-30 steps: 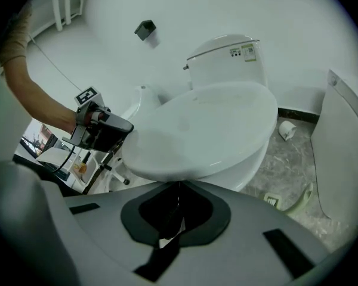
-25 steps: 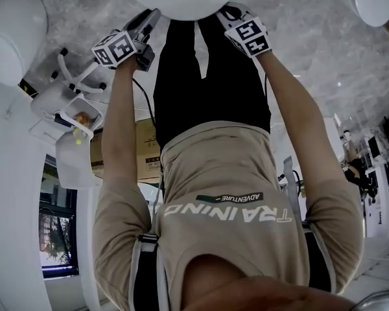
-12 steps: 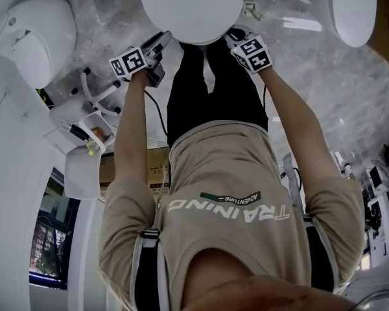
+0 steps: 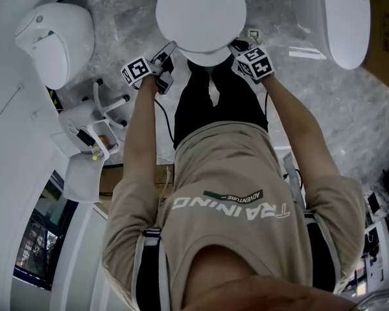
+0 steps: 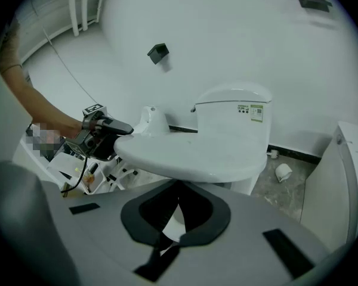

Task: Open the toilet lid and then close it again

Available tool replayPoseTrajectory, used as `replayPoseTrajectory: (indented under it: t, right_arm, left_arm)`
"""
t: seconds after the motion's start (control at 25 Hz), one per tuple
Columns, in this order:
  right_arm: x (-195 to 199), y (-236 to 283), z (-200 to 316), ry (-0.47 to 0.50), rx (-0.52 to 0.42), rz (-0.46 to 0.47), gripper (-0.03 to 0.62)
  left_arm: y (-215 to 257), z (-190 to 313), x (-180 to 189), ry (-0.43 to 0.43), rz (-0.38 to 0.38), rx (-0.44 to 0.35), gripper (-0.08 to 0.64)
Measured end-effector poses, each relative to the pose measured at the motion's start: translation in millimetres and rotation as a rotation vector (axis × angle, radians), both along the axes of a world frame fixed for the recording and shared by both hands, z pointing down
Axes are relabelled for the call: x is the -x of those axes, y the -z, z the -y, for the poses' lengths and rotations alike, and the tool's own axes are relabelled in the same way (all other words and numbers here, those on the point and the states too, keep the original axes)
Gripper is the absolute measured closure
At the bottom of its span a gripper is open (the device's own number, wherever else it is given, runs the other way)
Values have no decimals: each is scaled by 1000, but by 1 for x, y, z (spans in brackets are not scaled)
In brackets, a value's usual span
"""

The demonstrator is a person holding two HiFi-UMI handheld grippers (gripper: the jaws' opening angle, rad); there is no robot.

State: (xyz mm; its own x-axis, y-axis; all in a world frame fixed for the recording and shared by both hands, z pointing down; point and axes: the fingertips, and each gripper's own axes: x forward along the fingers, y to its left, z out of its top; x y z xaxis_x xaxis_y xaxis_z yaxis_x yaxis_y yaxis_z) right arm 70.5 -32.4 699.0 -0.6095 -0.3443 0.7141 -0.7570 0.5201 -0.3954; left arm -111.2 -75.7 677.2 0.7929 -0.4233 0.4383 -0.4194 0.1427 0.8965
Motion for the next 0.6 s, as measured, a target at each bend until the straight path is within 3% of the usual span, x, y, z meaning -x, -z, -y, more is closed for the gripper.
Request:
replayPoseTrajectory:
  t: [0.12, 0.32, 0.52, 0.6]
  right_arm:
    - [1, 4, 12, 31, -13, 8, 578]
    - [5, 15, 26, 62, -21, 17, 578]
    - [1, 30, 36, 72, -24, 19, 578]
    - [-6, 33, 43, 52, -10, 28, 578]
  left_arm:
    - [7, 3, 2, 47, -37, -18, 451]
    - [3, -8, 2, -77, 212, -91, 545]
    - [17, 9, -23, -54, 209, -111, 552]
    - [20, 18, -36, -66, 243, -123, 555]
